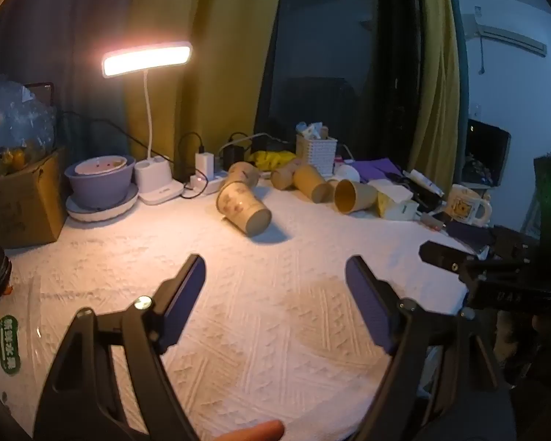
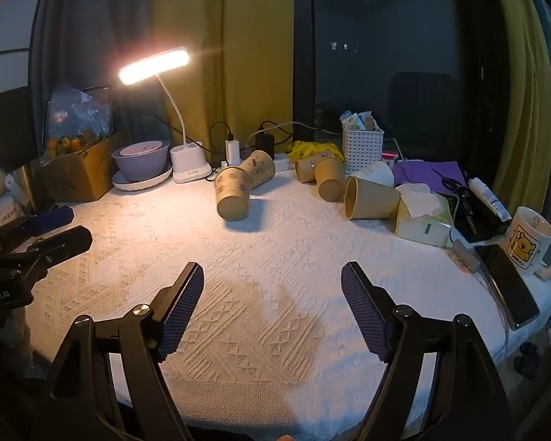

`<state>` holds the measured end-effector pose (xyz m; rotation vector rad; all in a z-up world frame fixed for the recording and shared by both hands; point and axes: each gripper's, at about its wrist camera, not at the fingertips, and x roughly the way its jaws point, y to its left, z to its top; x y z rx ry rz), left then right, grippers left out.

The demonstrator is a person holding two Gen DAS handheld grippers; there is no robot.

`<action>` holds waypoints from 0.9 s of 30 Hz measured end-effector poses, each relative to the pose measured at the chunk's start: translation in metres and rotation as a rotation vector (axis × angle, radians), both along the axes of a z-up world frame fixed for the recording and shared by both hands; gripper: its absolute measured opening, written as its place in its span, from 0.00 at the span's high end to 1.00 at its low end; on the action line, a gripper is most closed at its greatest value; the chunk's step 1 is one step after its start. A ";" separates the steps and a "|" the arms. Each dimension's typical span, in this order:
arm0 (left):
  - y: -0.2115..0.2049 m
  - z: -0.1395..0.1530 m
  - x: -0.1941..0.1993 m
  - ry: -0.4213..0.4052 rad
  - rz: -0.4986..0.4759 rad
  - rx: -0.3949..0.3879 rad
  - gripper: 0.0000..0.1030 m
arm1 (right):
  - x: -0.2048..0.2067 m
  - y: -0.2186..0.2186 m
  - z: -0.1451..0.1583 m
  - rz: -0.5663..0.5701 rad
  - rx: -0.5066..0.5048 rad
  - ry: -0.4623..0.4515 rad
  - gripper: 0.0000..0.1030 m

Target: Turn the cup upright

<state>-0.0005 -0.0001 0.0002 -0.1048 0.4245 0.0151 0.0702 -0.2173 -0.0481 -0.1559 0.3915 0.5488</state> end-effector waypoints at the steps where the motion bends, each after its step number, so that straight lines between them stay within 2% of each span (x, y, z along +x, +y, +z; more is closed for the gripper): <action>1: 0.000 0.000 0.000 -0.001 -0.003 -0.003 0.23 | 0.000 0.000 0.000 -0.001 -0.004 0.002 0.22; 8: 0.002 0.002 0.007 0.024 0.013 -0.029 0.23 | 0.000 0.001 0.001 -0.002 -0.016 -0.001 0.22; 10: 0.004 0.000 -0.004 -0.010 0.007 -0.034 0.23 | 0.000 0.002 -0.001 -0.002 -0.013 -0.002 0.22; 27: 0.007 0.000 -0.001 0.005 0.008 -0.034 0.23 | -0.002 0.001 0.003 -0.003 -0.010 -0.008 0.22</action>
